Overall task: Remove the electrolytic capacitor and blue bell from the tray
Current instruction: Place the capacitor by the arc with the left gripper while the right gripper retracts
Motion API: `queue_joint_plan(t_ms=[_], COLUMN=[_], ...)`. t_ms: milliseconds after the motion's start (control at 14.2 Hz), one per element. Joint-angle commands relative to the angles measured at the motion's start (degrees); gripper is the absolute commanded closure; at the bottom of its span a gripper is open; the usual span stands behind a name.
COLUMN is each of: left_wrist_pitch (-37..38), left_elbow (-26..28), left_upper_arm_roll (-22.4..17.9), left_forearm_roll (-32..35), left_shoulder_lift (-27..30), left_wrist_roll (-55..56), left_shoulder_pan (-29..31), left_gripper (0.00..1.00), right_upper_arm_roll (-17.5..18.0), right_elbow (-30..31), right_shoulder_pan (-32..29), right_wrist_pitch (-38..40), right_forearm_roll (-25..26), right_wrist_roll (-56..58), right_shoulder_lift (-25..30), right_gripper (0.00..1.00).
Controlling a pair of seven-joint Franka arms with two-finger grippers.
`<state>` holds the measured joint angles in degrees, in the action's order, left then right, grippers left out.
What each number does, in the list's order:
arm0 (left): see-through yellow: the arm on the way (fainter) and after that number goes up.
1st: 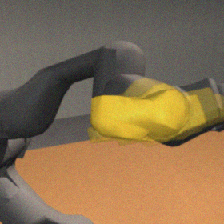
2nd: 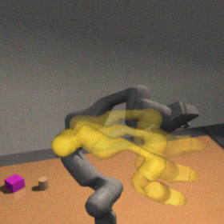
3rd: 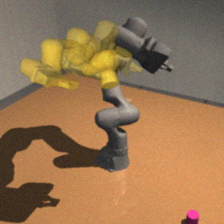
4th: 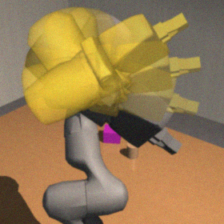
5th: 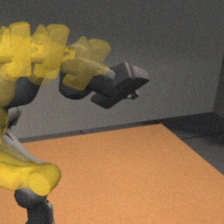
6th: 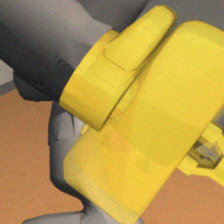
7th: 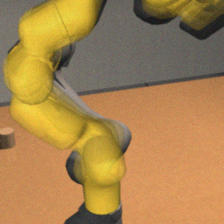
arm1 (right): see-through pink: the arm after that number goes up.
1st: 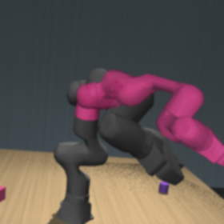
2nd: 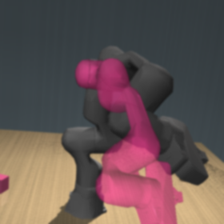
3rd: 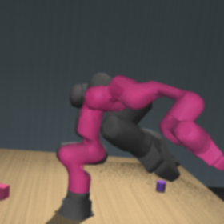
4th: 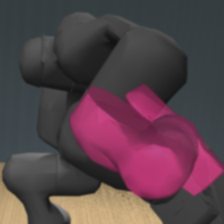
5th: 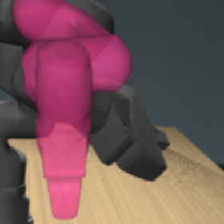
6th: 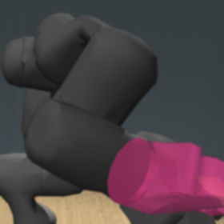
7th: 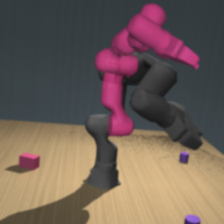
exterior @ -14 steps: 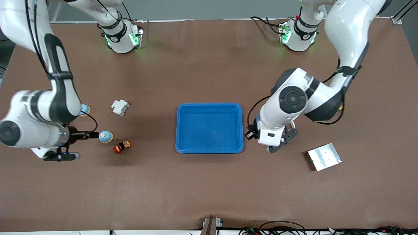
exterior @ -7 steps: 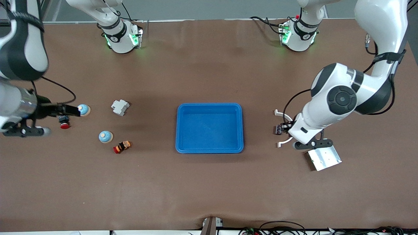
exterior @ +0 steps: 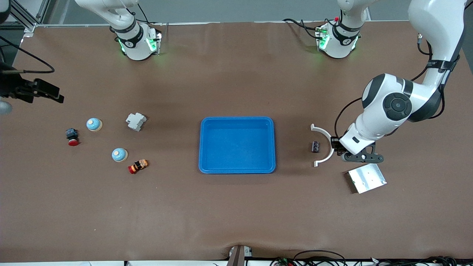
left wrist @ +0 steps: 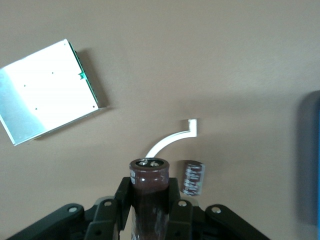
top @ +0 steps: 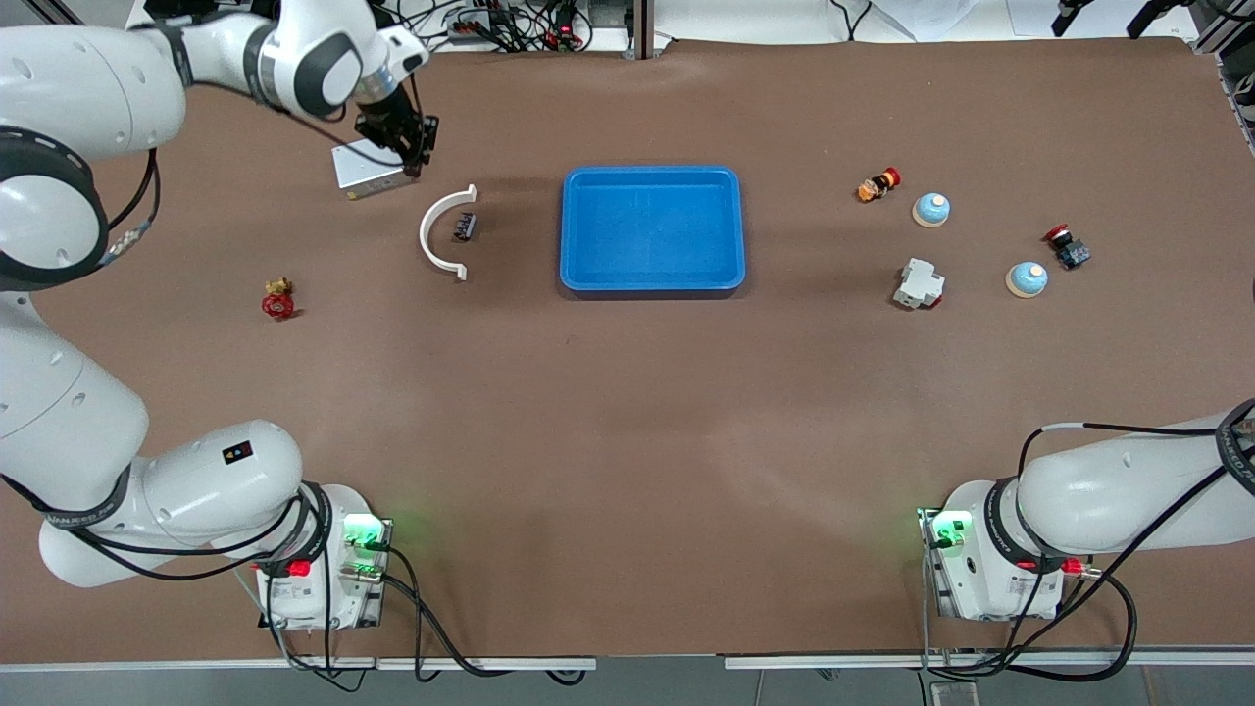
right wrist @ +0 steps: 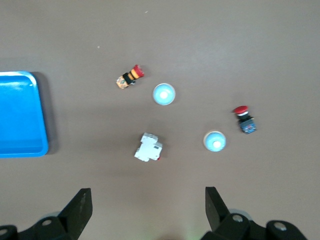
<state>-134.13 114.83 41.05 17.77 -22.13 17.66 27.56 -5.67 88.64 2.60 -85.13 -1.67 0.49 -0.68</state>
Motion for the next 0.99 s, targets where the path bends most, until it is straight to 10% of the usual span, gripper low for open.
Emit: queue_joint_plan(t_ms=[0,916], left_wrist_pitch=[-9.2,-18.1], left_elbow=[8.0,11.8], left_upper_arm_roll=[0.6,-2.7], left_forearm_roll=[1.2,13.8], left_shoulder_lift=[2.6,-7.3], left_wrist_roll=[-2.3,-0.7], left_shoulder_pan=[4.2,9.0], left_gripper=[1.0,1.0], right_upper_arm_roll=[0.8,0.8], right_elbow=[-0.2,-0.3], right_shoulder_pan=[-0.5,-0.7], right_wrist_pitch=[0.7,1.7], right_forearm_roll=[2.6,3.6], right_wrist_roll=[-0.4,0.0], right_shoulder_lift=[-0.2,-0.2], right_gripper=[0.0,0.0])
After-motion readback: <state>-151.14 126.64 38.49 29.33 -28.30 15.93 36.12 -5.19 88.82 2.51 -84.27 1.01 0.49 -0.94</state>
